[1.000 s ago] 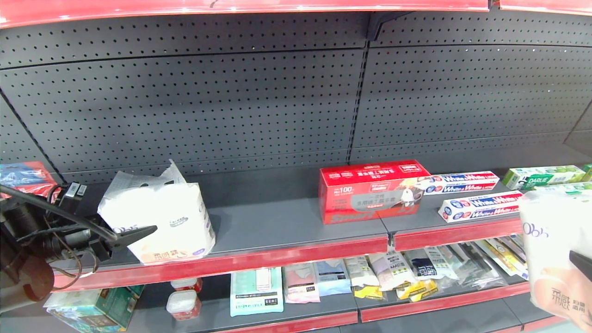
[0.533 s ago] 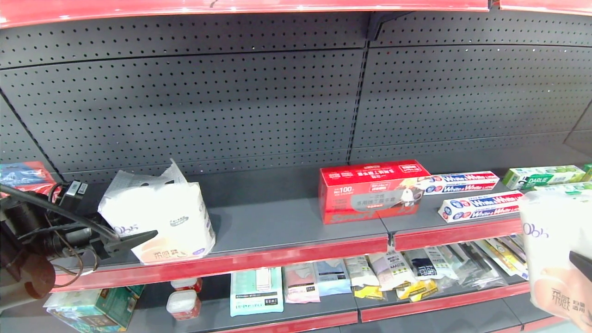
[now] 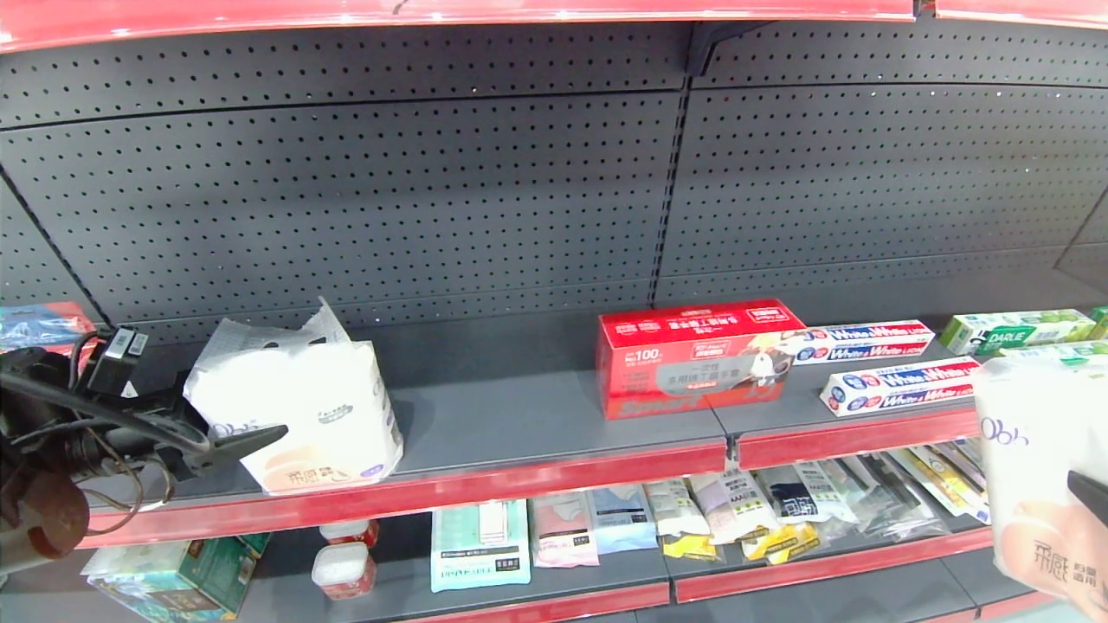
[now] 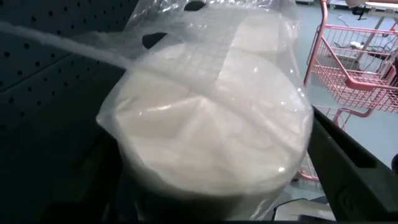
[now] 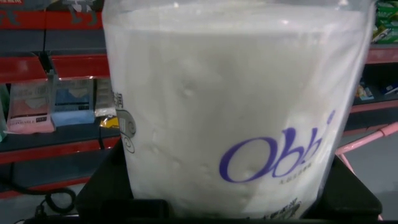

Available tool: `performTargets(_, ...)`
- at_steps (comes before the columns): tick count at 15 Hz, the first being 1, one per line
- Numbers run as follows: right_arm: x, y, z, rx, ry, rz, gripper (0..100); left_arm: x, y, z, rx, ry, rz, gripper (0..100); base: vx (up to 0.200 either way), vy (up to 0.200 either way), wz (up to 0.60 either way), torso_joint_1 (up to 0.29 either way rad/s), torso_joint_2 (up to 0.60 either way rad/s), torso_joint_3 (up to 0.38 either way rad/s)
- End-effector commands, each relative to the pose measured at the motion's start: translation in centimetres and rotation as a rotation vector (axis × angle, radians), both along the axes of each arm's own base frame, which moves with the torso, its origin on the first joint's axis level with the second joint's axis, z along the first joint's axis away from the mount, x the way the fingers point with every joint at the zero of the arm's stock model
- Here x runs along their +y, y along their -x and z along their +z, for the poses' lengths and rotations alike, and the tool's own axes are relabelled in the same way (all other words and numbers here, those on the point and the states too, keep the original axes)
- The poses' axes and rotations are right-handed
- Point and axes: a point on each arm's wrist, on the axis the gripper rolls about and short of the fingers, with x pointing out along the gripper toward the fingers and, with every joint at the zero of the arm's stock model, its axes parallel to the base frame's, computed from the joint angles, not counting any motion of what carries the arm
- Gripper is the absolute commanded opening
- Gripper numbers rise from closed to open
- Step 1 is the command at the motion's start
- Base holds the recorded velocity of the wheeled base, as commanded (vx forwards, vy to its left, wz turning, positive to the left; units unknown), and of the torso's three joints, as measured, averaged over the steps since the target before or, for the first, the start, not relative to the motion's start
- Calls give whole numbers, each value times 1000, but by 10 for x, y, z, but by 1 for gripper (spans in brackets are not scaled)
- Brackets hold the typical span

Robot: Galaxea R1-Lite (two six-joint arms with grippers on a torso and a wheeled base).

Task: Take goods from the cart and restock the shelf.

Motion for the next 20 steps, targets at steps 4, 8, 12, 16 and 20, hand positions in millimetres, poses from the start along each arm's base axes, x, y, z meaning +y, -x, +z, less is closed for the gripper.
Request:
performTargets(4, 1, 7, -3, -15, 3, 3, 0, 6, 10, 28, -71, -32, 28, 100, 0, 0, 0, 0, 0, 0)
performTargets(8, 2, 10, -2, -31, 6, 6, 0, 10, 20, 46, -117, -54, 66, 100, 0, 0, 0, 0, 0, 0)
performTargets(12, 2, 11, -4, -29, 3, 7, 0, 5, 30, 73, -171, -67, 144, 100, 0, 0, 0, 0, 0, 0)
performTargets(16, 2, 11, -3, -33, -2, 5, 0, 0, 39, 89, -200, -49, 295, 100, 0, 0, 0, 0, 0, 0)
performTargets(20, 3, 14, -3, -47, -2, 7, 0, -13, 67, 101, -227, -15, 515, 100, 0, 0, 0, 0, 0, 0)
